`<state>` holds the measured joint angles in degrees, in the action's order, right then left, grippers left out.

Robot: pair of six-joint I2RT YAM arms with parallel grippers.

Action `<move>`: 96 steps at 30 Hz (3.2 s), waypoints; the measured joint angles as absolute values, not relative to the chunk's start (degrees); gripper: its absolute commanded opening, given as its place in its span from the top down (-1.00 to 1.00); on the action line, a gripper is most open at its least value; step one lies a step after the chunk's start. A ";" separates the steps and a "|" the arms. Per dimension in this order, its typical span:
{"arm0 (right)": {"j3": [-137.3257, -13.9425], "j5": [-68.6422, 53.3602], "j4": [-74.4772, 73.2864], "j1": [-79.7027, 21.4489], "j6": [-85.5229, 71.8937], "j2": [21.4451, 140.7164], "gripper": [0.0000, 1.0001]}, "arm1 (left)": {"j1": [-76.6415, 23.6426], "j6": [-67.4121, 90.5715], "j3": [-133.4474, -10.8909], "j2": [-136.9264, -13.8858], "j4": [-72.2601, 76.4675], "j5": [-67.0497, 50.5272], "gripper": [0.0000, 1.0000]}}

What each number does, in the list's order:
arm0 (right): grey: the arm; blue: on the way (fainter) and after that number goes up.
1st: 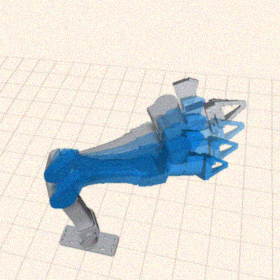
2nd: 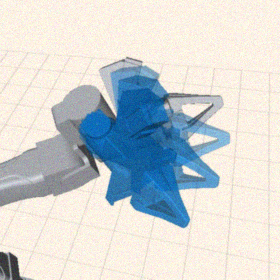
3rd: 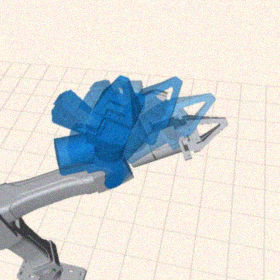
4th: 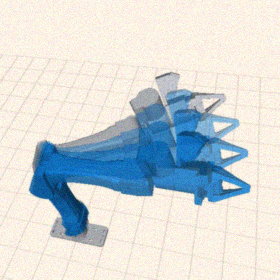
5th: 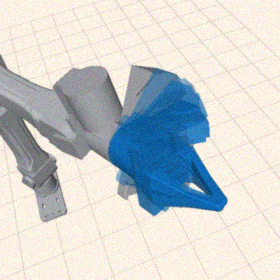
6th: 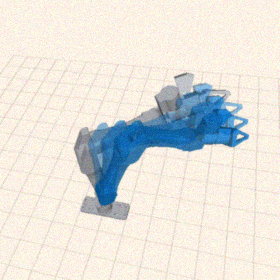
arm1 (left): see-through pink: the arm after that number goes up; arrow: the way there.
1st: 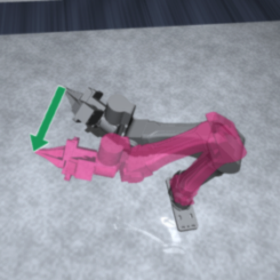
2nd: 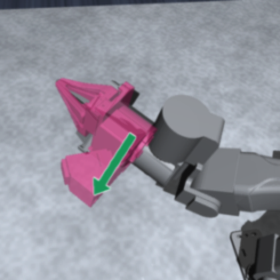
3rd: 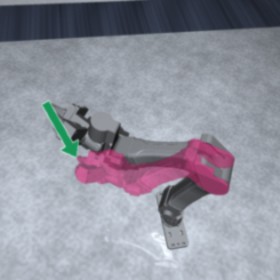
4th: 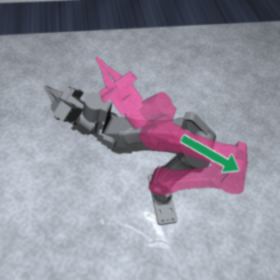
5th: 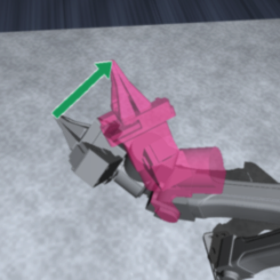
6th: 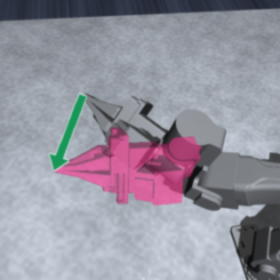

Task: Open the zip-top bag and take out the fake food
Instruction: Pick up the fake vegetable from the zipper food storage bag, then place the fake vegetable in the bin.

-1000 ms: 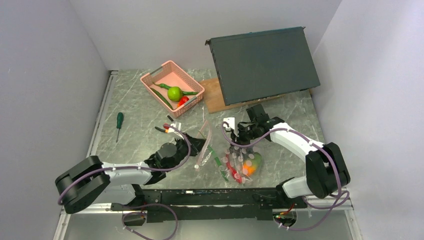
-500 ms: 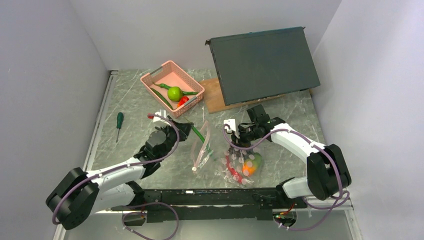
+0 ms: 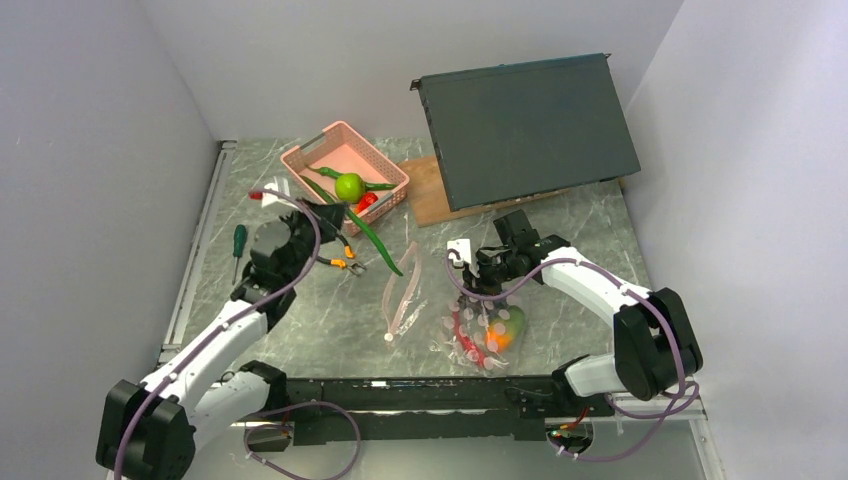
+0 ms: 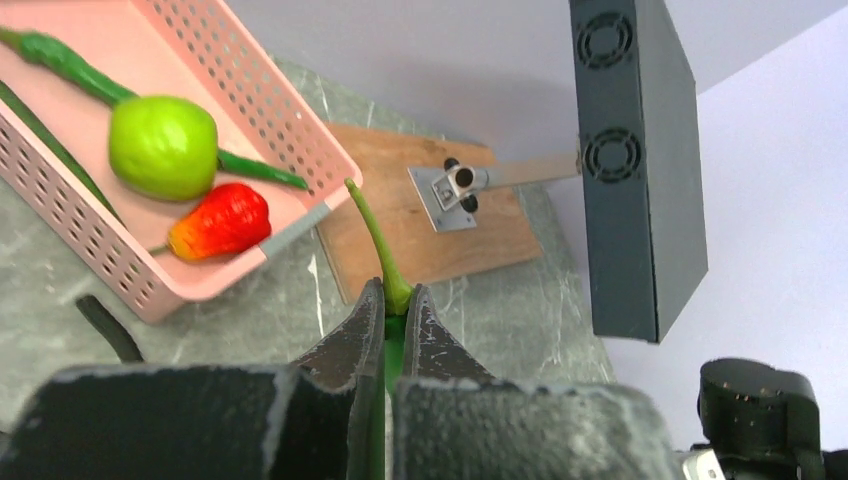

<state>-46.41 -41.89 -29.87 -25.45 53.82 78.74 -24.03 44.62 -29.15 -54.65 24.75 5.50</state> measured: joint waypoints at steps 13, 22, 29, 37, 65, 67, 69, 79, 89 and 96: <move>-46.26 -40.49 -29.85 -26.30 53.87 78.94 1.00 | -6.35 41.58 -47.59 -59.64 13.93 -8.16 1.00; -46.19 -39.53 -29.82 -26.94 54.35 79.31 1.00 | -0.43 41.10 -63.26 -78.02 11.22 -12.53 1.00; -46.19 -38.41 -29.85 -28.03 55.13 79.66 1.00 | 2.70 41.17 -72.53 -90.91 8.16 -13.41 1.00; -46.19 -37.67 -29.85 -28.71 55.61 80.29 1.00 | 2.66 39.94 -82.35 -101.21 2.55 -12.56 1.00; -46.19 -36.75 -29.93 -29.32 56.31 81.67 1.00 | 2.66 27.03 -74.96 -96.03 -3.97 -11.75 -0.99; -46.19 -36.75 -29.98 -29.32 56.58 81.65 1.00 | 2.66 26.59 -69.21 -88.86 -1.17 -11.94 -0.99; -46.19 -36.82 -30.15 -29.32 56.90 81.62 1.00 | 2.70 26.98 -63.88 -81.87 1.56 -12.78 -0.99; -46.19 -37.52 -31.83 -29.30 58.74 79.79 0.37 | 0.14 32.36 -37.41 -63.26 10.87 -30.74 -0.93; -46.19 -42.02 -38.65 -26.33 63.51 72.90 -0.21 | -20.67 32.95 -22.90 -38.85 5.26 -27.09 -0.55; -44.07 -42.15 -43.05 -23.99 67.64 64.62 -0.41 | -28.05 35.27 -16.97 -32.53 4.01 -22.48 -0.51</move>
<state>-44.07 -42.15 -43.05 -23.99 67.64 64.62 -28.05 35.27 -16.97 -32.53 4.01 -22.48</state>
